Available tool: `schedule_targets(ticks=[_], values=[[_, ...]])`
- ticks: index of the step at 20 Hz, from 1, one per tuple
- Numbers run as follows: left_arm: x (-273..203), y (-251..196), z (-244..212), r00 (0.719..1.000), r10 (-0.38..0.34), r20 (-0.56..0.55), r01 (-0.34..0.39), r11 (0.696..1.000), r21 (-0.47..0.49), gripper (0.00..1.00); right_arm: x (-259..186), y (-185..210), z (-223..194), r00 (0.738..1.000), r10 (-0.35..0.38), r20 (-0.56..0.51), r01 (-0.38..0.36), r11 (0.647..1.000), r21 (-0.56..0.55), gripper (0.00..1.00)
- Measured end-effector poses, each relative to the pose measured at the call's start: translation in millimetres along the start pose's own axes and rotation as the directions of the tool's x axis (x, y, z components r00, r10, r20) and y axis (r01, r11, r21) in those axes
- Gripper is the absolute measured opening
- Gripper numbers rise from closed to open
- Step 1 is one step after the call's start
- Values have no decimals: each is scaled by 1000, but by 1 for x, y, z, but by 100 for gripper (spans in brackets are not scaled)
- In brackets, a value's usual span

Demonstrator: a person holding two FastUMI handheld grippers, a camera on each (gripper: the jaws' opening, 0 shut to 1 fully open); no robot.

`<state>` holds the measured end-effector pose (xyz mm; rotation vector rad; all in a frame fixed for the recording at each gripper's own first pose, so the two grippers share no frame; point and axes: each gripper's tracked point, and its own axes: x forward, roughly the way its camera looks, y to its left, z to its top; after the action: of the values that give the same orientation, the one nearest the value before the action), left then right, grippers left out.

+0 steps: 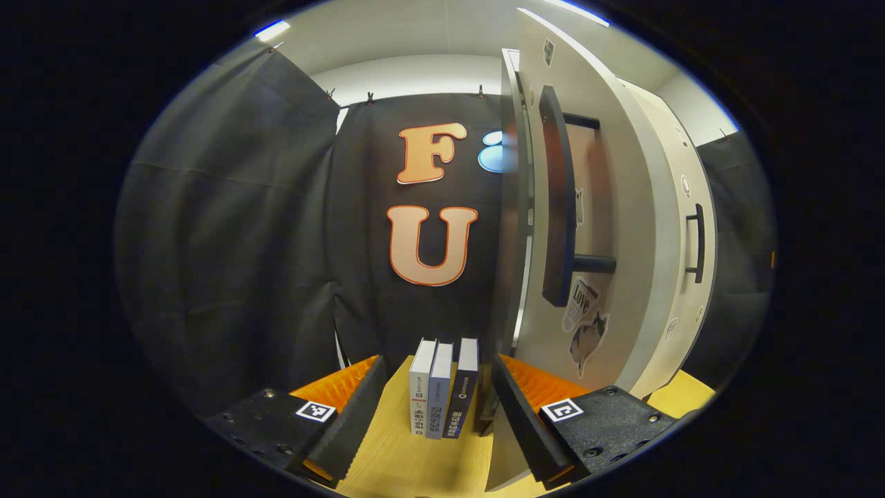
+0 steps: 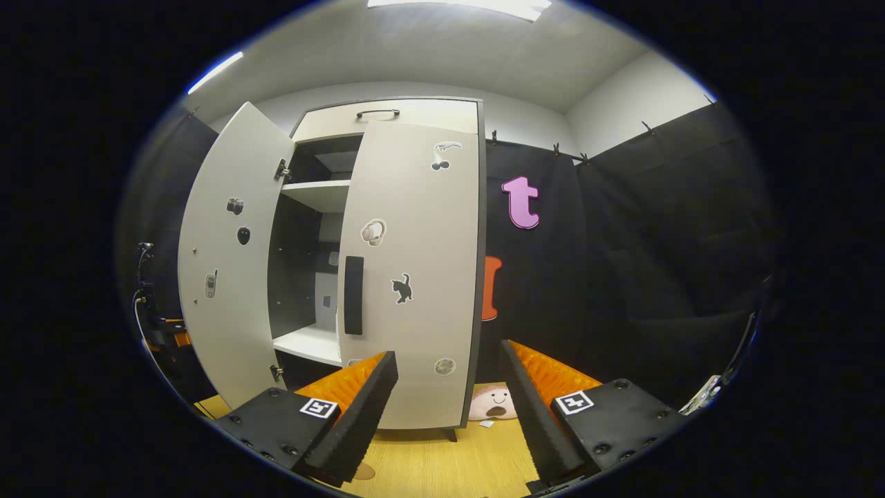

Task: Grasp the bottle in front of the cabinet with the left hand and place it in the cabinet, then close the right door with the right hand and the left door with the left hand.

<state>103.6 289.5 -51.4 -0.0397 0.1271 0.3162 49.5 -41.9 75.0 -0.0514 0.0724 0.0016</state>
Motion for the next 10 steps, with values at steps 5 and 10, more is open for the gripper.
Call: schedule_targets(ticks=[5, 10], values=[[-2, -3, 3, 1000, 0, 5, 0, 999, 40, 88, 3, 5, -6, 1000, 4, -10, -4, 1000, -7, 98], [-1, -13, -2, 1000, -20, -9, 20, 1000, 1, 92, 5, 7, -7, 1000, 5, -10, -5, 1000, -1, 98]])
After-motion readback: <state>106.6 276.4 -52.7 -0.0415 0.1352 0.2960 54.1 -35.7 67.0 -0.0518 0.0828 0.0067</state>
